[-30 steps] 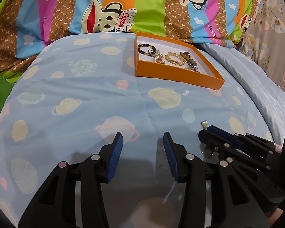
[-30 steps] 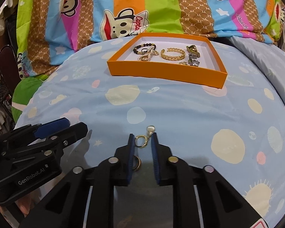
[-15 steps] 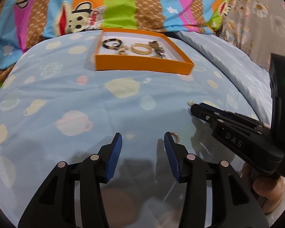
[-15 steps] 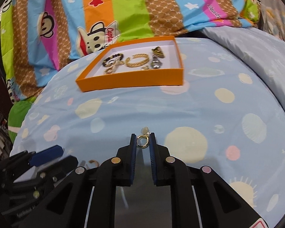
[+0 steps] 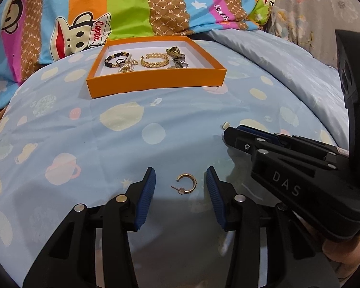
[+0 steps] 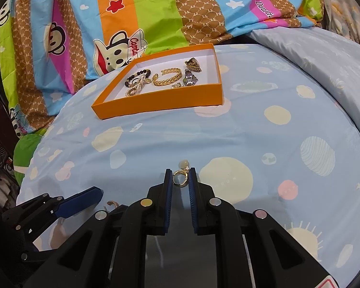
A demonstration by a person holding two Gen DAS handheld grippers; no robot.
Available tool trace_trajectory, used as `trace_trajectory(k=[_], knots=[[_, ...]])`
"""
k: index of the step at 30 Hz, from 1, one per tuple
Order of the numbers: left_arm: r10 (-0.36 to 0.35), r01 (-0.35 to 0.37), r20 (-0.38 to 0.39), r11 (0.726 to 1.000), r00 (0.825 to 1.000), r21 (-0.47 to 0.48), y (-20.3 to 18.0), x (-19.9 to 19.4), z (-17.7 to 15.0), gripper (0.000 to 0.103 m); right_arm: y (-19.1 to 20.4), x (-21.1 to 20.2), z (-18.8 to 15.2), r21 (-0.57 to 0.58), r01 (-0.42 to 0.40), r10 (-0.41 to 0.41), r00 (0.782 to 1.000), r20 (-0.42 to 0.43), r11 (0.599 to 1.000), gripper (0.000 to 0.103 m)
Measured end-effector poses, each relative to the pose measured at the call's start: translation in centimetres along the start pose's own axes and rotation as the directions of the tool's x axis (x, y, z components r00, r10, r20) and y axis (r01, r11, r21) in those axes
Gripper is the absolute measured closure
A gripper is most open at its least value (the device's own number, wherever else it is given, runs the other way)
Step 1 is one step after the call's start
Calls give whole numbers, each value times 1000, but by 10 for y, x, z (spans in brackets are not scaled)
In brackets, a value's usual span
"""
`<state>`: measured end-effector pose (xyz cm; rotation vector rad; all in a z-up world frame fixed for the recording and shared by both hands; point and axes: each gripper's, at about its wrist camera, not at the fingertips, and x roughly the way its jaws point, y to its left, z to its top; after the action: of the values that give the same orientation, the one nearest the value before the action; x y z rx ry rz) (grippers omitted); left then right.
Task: Organize jewelry
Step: 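Grasp the second gold hoop earring with the left tool while the right tool grasps the second drop earring, then carry both earrings over the orange box with both tools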
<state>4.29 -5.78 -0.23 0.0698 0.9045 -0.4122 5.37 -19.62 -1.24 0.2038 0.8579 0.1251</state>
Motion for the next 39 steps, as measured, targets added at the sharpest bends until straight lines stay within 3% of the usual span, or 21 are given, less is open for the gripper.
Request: trace_trajectory(k=[2,6,7,39], knots=[[0,0,2,1000,1000,-4,1,0,0,71,0,0,0,2,-1,1,1000,-1,1000,91],[-2,2,5,1000,1000,-7,2,0,-1,77,0,0,0,0,0,0,1000,0,1000,91],[-6,6,6,1000,1000,-5,1,1,-1,83,0,0,0,0,-1,1,1000,0,1000,91],[8,-6,23,998,1000,-70,18,-3,2,83,1,-2,0,0,-6,6,1000,11,1000,91]])
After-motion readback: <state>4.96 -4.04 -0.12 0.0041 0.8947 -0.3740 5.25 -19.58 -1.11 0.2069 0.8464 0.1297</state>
